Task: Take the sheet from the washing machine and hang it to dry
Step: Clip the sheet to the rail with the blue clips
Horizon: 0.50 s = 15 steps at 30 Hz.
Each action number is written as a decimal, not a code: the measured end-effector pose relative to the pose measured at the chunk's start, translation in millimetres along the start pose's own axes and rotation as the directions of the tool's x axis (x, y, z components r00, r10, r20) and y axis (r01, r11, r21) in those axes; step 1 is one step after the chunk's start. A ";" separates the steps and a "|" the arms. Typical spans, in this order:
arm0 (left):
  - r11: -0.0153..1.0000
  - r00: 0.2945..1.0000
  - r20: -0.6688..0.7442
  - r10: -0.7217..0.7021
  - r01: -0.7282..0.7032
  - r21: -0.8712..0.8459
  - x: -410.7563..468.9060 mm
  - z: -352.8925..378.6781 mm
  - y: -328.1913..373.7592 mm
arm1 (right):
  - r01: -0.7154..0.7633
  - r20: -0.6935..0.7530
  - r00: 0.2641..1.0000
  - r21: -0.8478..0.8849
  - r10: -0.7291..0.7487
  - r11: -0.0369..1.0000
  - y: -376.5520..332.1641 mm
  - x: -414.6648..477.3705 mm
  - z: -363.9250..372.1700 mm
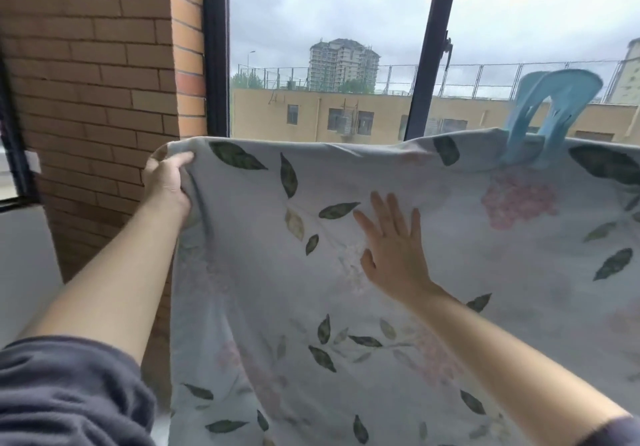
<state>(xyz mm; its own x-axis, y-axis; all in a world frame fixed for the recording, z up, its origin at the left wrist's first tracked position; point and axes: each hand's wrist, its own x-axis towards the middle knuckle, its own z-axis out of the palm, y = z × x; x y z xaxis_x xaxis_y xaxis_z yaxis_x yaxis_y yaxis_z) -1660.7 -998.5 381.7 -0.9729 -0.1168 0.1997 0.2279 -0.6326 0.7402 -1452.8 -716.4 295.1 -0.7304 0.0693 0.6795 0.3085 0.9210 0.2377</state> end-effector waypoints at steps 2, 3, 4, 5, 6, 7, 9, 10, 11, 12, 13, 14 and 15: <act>0.999 0.999 0.050 -0.010 0.012 -0.053 1.1 1.2 1.5 | 0.016 -0.017 1.000 -0.040 -0.017 0.999 -2.0 10.7 -3.9; 0.999 0.997 0.075 -0.005 0.008 -0.046 1.7 2.9 3.2 | 0.019 -0.023 1.000 -0.055 -0.021 0.998 -2.8 16.8 -6.5; 1.000 0.996 0.094 0.008 -0.005 -0.025 0.1 6.0 5.9 | 0.024 -0.025 0.999 -0.060 -0.026 0.998 -3.4 22.7 -9.1; 1.000 0.994 0.108 0.020 -0.021 0.005 0.6 8.9 8.3 | 0.030 -0.035 0.999 -0.059 -0.032 0.998 -3.9 29.0 -11.9; 0.999 0.992 0.123 0.028 -0.032 0.032 1.9 11.7 10.7 | 0.036 -0.047 0.998 -0.054 -0.039 0.998 -3.4 35.3 -15.4; 0.997 0.991 0.129 0.016 -0.026 0.070 3.3 12.8 14.0 | 0.041 -0.063 0.997 -0.047 -0.044 0.998 -3.0 41.3 -18.8; 0.983 0.984 0.146 -0.099 0.074 0.169 9.5 13.6 20.8 | 0.036 -0.118 0.992 -0.025 -0.039 0.999 -0.1 53.8 -27.1; 0.959 0.963 0.165 -0.212 0.172 0.225 10.9 11.4 24.2 | 0.022 -0.148 0.989 -0.005 -0.022 1.000 1.2 59.9 -31.2; 0.925 0.930 0.181 -0.321 0.266 0.272 10.8 9.6 27.8 | 0.004 -0.174 0.985 0.015 -0.001 1.000 3.5 65.7 -35.0; 0.900 0.903 0.187 -0.388 0.326 0.291 12.3 6.0 29.9 | -0.007 -0.189 0.982 0.031 0.013 1.000 4.0 70.8 -37.8; 0.894 0.892 0.195 -0.408 0.347 0.285 13.5 4.3 32.3 | -0.011 -0.200 0.980 0.040 0.018 0.999 4.6 75.9 -40.0; 0.906 0.898 0.204 -0.390 0.334 0.259 14.1 4.7 34.2 | -0.012 -0.208 0.978 0.043 0.020 0.999 5.1 80.7 -41.5; 0.931 0.918 0.209 -0.338 0.293 0.218 13.7 6.5 36.1 | -0.015 -0.216 0.976 0.047 0.025 0.999 5.2 85.5 -43.4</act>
<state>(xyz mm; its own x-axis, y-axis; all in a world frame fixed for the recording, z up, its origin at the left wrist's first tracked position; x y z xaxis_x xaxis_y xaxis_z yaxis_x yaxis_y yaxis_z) -1665.5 -1018.0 415.3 -0.9615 0.2663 0.0676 -0.0638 -0.4558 0.8878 -1487.2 -722.3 384.5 -0.5732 0.0078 0.8194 0.2910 0.9367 0.1947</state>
